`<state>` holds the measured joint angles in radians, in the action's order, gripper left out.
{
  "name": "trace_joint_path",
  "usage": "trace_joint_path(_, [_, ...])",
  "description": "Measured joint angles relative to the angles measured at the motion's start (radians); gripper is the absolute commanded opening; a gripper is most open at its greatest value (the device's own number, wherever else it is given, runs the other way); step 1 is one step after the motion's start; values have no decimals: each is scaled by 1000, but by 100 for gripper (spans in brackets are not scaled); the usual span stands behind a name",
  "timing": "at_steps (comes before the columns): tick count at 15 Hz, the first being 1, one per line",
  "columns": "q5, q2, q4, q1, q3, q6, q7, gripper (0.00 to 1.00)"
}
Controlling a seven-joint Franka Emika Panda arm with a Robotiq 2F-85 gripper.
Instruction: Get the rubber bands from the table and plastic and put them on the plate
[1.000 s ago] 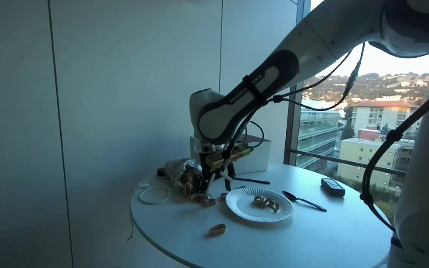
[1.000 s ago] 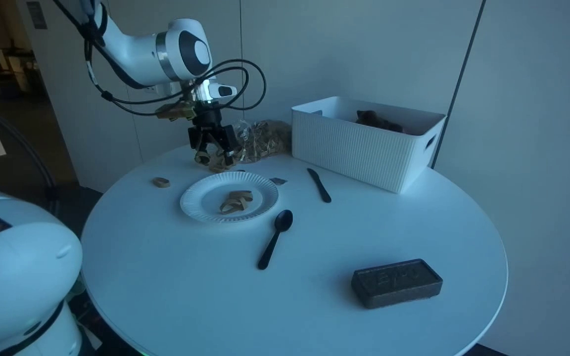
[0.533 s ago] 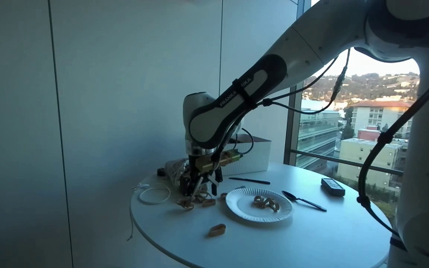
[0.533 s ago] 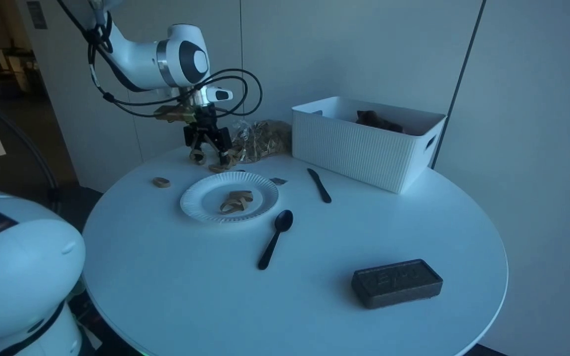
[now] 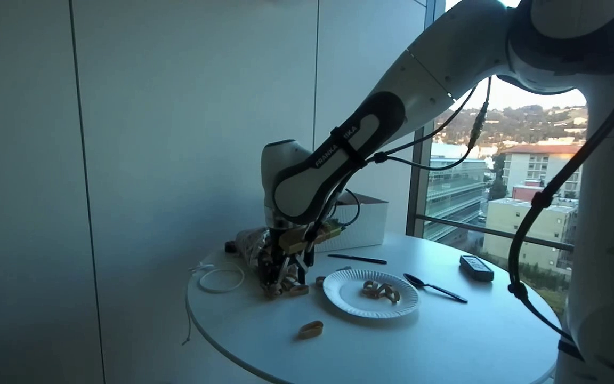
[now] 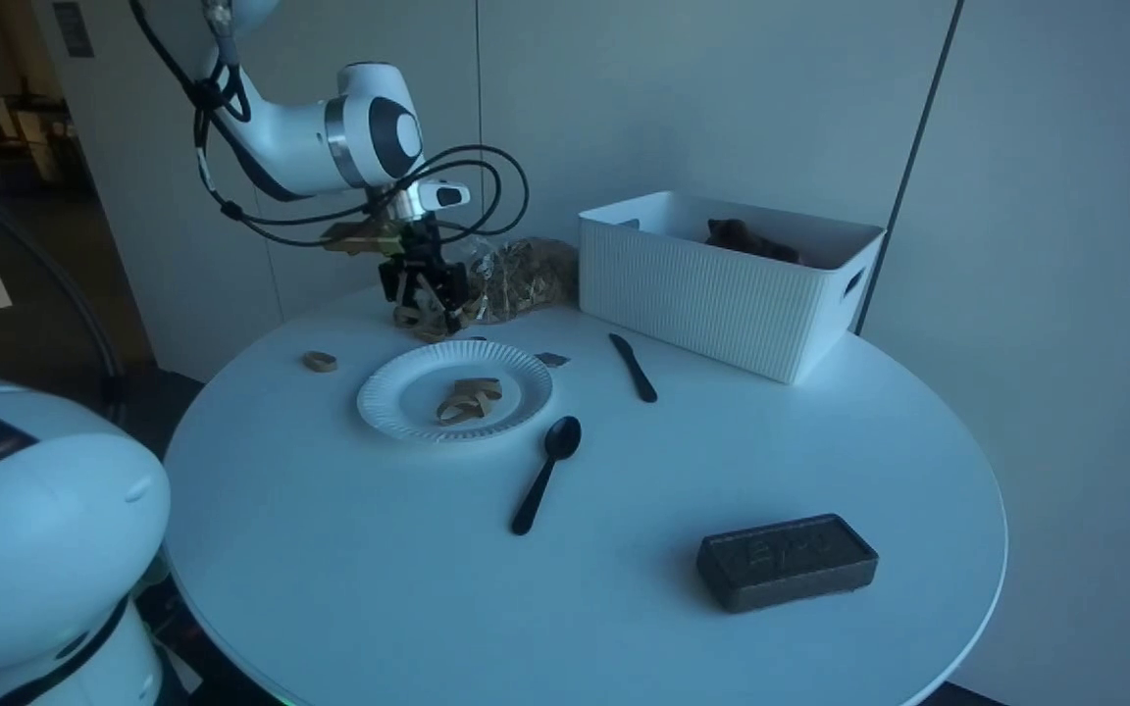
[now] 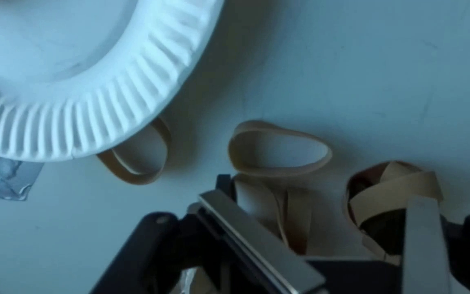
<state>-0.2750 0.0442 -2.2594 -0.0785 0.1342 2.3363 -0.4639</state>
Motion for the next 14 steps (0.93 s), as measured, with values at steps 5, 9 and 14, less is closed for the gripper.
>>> trace_joint_path(5, [9,-4,1,-13,-8,8,0,7])
trace_joint_path(9, [13,-10,1,-15,-15,8,0,2])
trace_joint_path(14, [11,-18,0,-20,-14,7,0,3])
